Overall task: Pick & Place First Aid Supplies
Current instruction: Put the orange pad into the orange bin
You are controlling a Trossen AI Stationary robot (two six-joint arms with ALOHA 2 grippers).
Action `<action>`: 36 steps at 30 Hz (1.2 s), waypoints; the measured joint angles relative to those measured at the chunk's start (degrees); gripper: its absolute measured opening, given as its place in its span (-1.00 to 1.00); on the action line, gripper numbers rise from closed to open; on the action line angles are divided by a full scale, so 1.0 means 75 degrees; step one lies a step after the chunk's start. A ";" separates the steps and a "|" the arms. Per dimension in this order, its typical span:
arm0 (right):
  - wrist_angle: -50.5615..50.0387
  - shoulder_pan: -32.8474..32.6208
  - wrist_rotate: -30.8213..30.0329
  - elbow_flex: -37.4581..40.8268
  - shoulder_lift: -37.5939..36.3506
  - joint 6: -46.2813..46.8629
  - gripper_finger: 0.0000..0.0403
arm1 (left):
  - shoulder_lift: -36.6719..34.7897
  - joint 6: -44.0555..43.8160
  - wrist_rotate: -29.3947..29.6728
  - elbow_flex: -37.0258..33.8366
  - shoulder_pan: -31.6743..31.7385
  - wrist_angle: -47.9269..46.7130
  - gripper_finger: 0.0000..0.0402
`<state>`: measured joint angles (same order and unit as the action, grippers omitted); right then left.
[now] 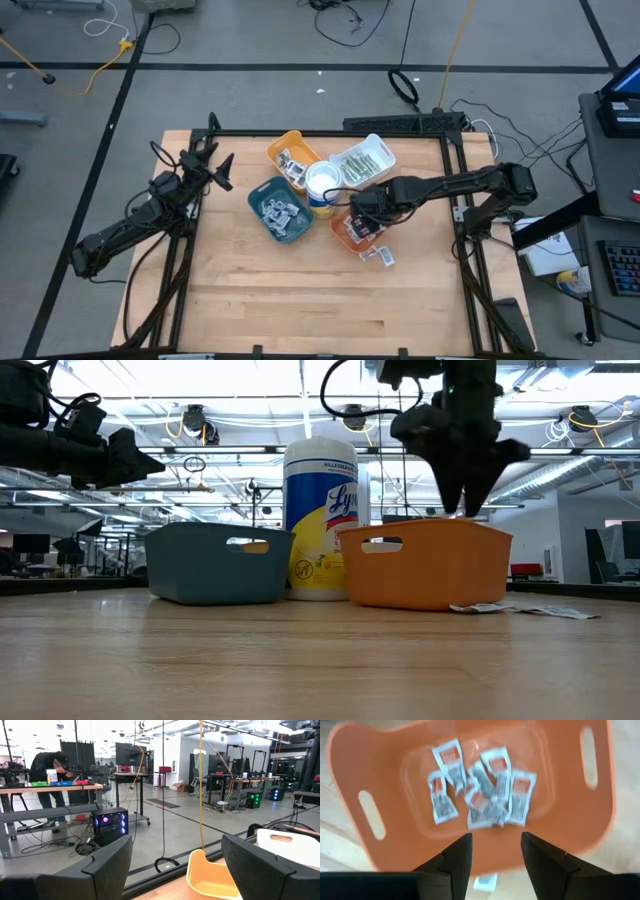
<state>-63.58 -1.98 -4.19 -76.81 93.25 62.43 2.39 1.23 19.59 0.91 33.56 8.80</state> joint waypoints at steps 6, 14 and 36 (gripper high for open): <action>-0.0532 -0.0372 0.0392 -0.0185 0.0000 0.1113 -0.19 | 0.0000 0.0000 0.0003 0.0000 0.0003 0.0000 0.53; -0.0628 -0.1493 0.0386 -0.0185 0.0000 0.1992 -0.19 | 0.0000 0.0000 0.0002 0.0000 0.0002 0.0000 0.53; 0.1465 -0.2602 0.0141 0.1722 0.0187 0.2153 -0.18 | 0.0000 0.0000 0.0003 0.0000 0.0002 0.0000 0.53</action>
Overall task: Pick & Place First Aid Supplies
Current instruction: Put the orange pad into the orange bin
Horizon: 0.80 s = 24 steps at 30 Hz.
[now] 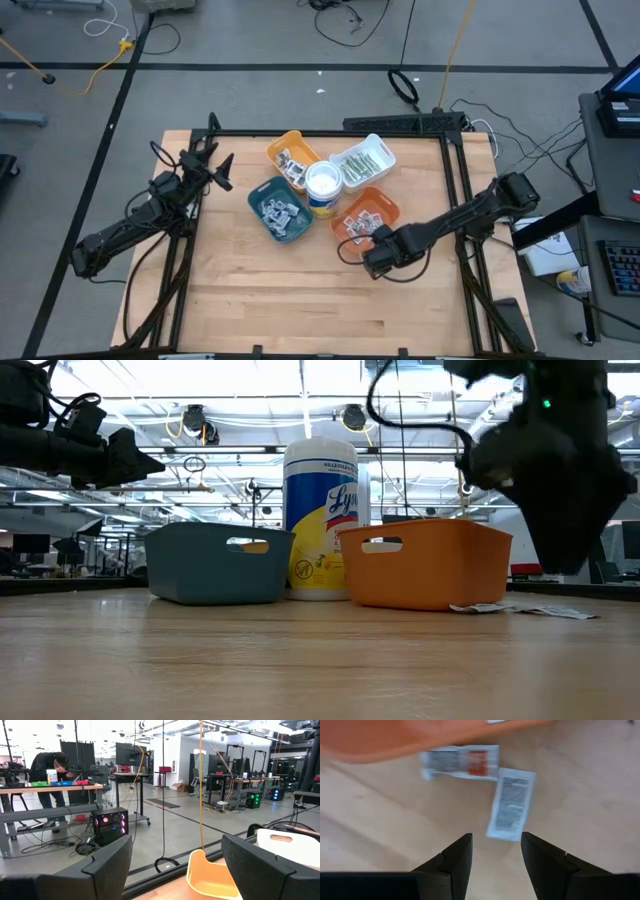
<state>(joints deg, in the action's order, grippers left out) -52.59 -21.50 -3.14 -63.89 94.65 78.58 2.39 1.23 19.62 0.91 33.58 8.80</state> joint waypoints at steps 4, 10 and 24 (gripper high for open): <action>0.0476 0.0053 -0.0002 0.0458 0.0177 0.0022 -0.18 | 0.0000 0.0000 0.0000 0.0000 -0.0002 0.0000 0.53; 0.1394 0.0156 0.0031 0.0969 0.0245 -0.0150 -0.18 | 0.0000 0.0000 0.0000 0.0000 0.0001 0.0000 0.53; 0.1669 0.0223 0.0439 0.1177 0.0070 0.0026 -0.96 | 0.0000 0.0000 0.0000 0.0000 0.0000 0.0000 0.53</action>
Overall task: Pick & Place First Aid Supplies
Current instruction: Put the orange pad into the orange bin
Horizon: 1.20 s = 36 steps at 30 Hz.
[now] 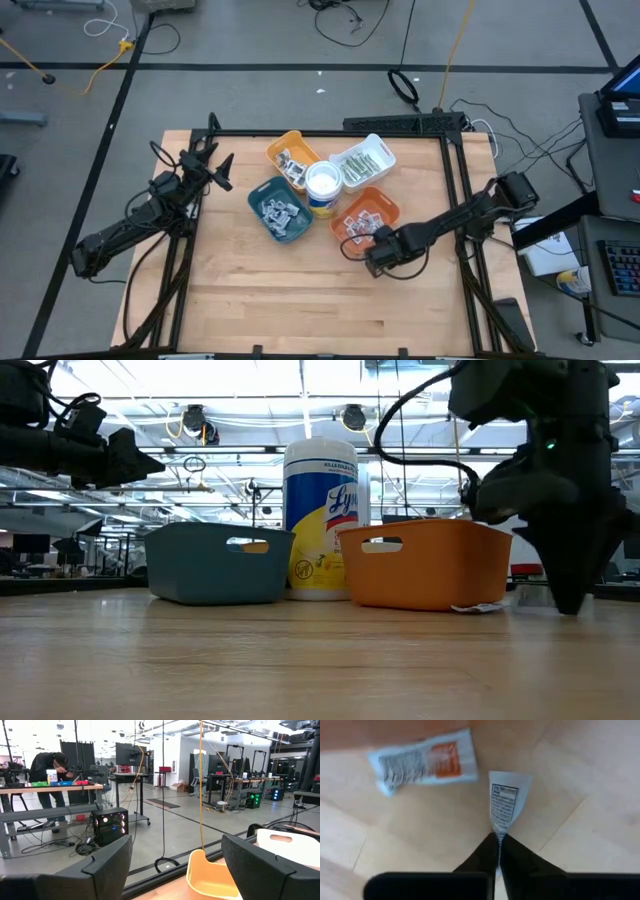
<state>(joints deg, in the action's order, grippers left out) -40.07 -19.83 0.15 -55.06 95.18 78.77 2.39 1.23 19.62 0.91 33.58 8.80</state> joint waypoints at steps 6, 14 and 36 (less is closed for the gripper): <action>-0.0184 -0.0024 0.0253 0.0008 -0.0578 -0.0319 -0.99 | 0.0000 0.0000 0.0000 0.0000 -0.0002 0.0000 0.53; -0.0546 -0.0022 0.0409 -0.0004 -0.1614 -0.2052 -0.99 | 0.0000 0.0000 0.0000 0.0000 0.0001 0.0000 0.53; -0.3420 0.0706 0.0159 -0.1467 -0.1976 -0.4698 -1.00 | 0.0000 0.0000 0.0000 0.0000 -0.0001 0.0000 0.53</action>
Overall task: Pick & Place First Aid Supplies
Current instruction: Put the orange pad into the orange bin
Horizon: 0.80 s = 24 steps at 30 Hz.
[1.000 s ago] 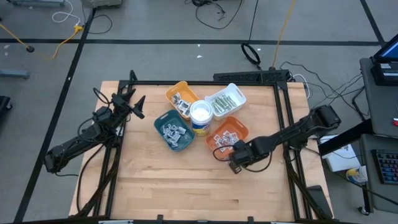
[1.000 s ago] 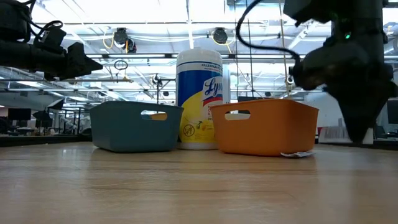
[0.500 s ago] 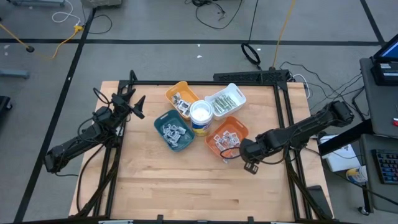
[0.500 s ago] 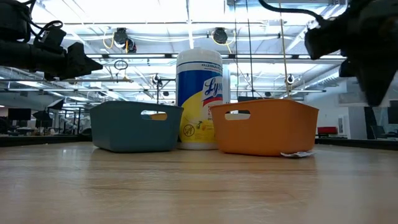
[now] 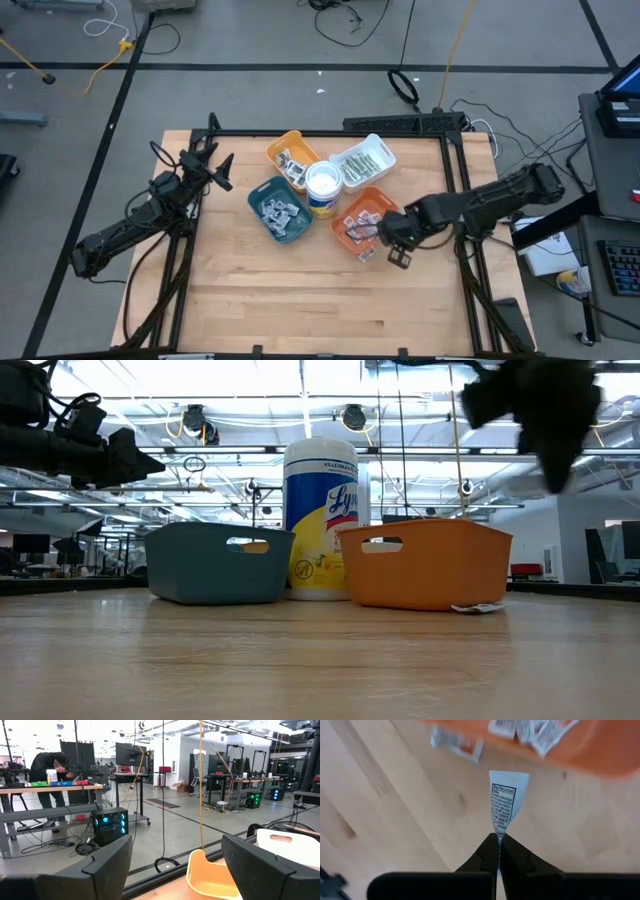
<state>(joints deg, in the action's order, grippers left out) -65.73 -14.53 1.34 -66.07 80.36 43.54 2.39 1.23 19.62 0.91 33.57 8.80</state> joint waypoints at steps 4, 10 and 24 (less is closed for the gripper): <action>-0.0062 0.0618 -0.0014 -0.0728 0.0509 -0.0242 -1.00 | 0.0000 0.0000 0.0000 0.0000 0.0000 0.0000 0.53; 0.0226 0.1500 -0.0020 -0.1327 0.1130 -0.0617 -1.00 | 0.0000 0.0000 0.0000 0.0000 -0.0001 0.0000 0.53; 0.1391 0.1843 -0.0798 -0.1325 0.2703 -0.1220 -1.00 | 0.0000 0.0000 0.0000 0.0000 0.0000 0.0000 0.53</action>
<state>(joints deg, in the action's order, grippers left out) -55.29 -0.71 -4.64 -76.01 100.63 34.39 2.39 1.23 19.62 0.91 33.57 8.80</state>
